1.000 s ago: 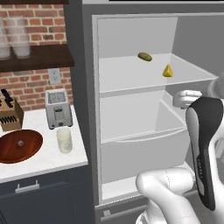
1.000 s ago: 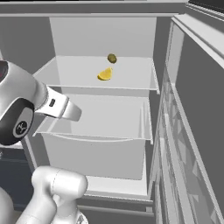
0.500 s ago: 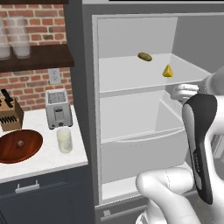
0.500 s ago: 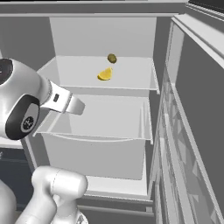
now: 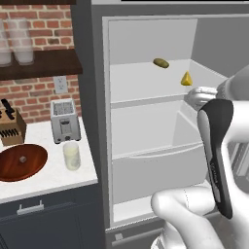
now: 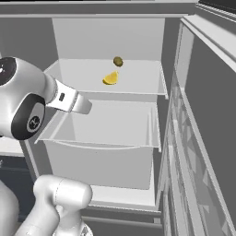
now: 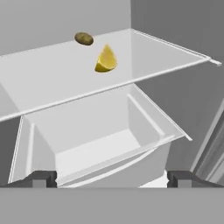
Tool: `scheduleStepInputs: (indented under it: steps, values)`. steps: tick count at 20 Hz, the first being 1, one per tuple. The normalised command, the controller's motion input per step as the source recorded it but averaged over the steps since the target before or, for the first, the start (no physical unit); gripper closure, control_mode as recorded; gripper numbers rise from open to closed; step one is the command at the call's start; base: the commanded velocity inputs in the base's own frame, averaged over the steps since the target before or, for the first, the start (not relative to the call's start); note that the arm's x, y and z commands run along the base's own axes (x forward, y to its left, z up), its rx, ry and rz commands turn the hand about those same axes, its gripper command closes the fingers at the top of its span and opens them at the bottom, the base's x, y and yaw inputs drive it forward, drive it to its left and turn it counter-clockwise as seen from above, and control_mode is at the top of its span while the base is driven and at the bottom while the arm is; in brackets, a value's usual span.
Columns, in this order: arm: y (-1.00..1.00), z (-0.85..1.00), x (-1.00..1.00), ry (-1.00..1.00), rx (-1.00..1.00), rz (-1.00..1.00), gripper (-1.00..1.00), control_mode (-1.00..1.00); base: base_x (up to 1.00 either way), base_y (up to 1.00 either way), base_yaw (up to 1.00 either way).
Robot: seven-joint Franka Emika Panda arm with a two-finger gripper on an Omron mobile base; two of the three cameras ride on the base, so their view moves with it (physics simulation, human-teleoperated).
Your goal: Grab a lemon wedge from the fridge and one ice cube from the ice bowl, and put them in the glass of lemonade.
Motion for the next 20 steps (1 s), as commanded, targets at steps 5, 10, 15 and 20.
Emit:
scheduleStepInputs:
  steps: [5, 10, 15, 20]
  values:
    - [-0.09, 0.18, 0.25, 0.01, 0.0, -0.05, -1.0, -1.0, 0.0, 0.0, 0.0]
    - [-0.08, -0.01, 0.44, -0.01, 0.0, 0.0, -1.0, -1.0, 0.0, 0.0, 0.0]
    - [-0.07, -0.07, 0.54, -0.03, 0.0, -0.01, -1.0, -1.0, 0.0, 0.0, 0.0]
    - [-0.05, 0.0, 0.49, 0.0, 0.0, -0.03, -1.0, -1.0, 0.0, 0.0, 0.0]
